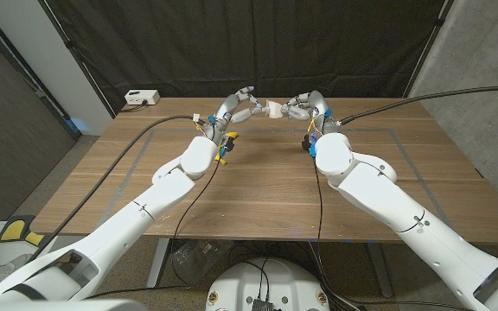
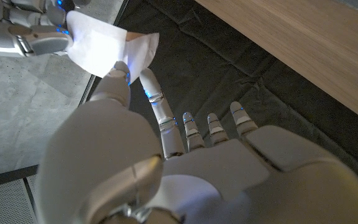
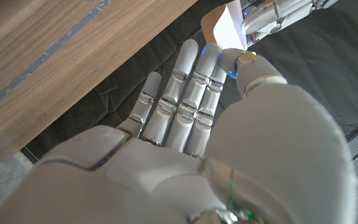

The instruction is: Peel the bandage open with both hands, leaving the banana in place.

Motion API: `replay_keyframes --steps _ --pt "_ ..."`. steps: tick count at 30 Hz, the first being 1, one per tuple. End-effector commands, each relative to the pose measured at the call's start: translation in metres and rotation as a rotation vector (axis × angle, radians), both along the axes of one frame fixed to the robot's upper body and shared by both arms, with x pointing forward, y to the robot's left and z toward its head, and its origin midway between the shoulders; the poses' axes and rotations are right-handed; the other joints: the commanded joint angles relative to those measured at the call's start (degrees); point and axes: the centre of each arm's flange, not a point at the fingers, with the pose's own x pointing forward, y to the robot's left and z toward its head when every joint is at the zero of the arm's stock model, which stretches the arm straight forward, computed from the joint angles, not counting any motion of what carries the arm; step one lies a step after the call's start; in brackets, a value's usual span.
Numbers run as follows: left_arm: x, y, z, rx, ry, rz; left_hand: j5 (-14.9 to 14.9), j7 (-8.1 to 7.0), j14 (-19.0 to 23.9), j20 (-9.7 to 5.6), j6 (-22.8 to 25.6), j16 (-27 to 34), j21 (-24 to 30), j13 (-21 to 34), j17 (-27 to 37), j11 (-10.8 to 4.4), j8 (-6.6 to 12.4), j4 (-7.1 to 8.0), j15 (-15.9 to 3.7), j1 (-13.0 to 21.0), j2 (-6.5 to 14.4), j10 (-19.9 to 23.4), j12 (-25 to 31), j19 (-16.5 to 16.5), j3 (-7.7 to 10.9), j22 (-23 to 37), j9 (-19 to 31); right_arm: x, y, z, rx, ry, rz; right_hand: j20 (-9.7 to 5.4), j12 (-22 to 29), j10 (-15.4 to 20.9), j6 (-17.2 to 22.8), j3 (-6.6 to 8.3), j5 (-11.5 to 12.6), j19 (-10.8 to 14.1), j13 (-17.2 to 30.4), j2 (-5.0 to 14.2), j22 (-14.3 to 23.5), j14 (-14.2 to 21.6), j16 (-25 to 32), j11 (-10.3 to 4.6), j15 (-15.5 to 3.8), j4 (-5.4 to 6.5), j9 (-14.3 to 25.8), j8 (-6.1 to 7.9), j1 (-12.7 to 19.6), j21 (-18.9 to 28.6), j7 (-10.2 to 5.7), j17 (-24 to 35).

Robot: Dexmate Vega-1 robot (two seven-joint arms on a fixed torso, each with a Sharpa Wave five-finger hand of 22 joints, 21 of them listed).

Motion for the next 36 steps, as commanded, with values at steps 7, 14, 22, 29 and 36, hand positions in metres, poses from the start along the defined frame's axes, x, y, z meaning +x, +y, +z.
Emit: replay_keyframes --steps 7,14,22,29,36 --pt "0.008 -0.001 0.002 -0.054 0.024 0.036 -0.3 1.78 1.3 0.2 -6.5 -0.5 0.8 -0.3 -0.4 -0.46 -6.49 1.41 -0.23 -0.8 0.6 1.0 -0.6 0.8 0.38 0.1 -5.7 0.004 0.0 0.005 -0.019 -0.021 0.019 -0.07 -0.2 -0.2 2.9 0.69 0.5 -0.3 0.4 0.18 0.1 -0.3 0.1 -0.35 -4.38 0.18 10.6 3.07 -0.2 1.3 2.06 0.3" --pt "0.008 -0.003 0.002 -0.043 0.049 0.057 -0.3 4.34 1.7 0.17 -9.2 -1.0 1.0 -0.5 -0.6 -0.84 -10.3 1.75 -0.14 -1.2 1.0 1.8 -0.6 1.2 0.49 0.0 -9.0 0.004 -0.002 0.004 -0.008 -0.031 0.024 -0.19 -0.3 -0.2 2.8 0.89 0.6 -0.5 0.7 0.19 0.1 -0.4 0.1 -0.33 -4.43 0.21 10.6 3.08 -0.3 1.8 2.01 0.4" --pt "0.006 -0.008 0.003 -0.01 0.078 0.089 -0.4 3.76 2.2 0.21 -10.1 -1.4 1.2 -0.8 -0.8 -1.41 -13.62 1.9 0.01 -1.8 0.7 2.4 -0.7 1.5 0.13 -0.1 -12.4 0.001 -0.005 0.002 0.001 -0.053 0.025 -0.19 -0.3 -0.1 2.9 1.07 0.8 -0.8 1.0 0.1 0.0 -0.5 0.1 -0.42 -4.49 0.16 10.5 3.09 -0.4 2.4 1.97 0.5" --pt "0.002 -0.013 0.003 -0.014 0.076 0.108 -0.1 3.66 2.5 0.18 -7.2 -1.6 1.2 -1.0 -1.0 -1.47 -13.98 1.38 0.54 -1.3 -0.1 3.6 -0.5 1.6 -0.26 -0.2 -14.0 -0.002 -0.008 0.001 0.001 -0.064 0.031 -0.25 -0.4 0.0 2.9 1.23 0.9 -0.9 1.2 0.09 0.0 -0.5 0.1 -0.4 -4.61 0.13 10.5 3.12 -0.4 2.9 1.94 0.7" --pt "0.0 -0.018 0.001 -0.052 0.059 0.095 0.0 3.09 4.2 0.12 -4.8 -1.2 1.8 -1.1 -1.1 -2.87 -14.54 0.92 -0.57 -0.3 0.1 6.3 0.2 2.7 0.05 -0.2 -15.6 -0.009 -0.007 0.002 -0.013 -0.075 0.045 -0.36 -0.5 -0.1 2.8 1.37 1.0 -0.9 1.4 0.06 -0.1 -0.6 0.1 -0.5 -4.69 0.14 10.5 3.17 -0.5 3.4 1.96 0.8"
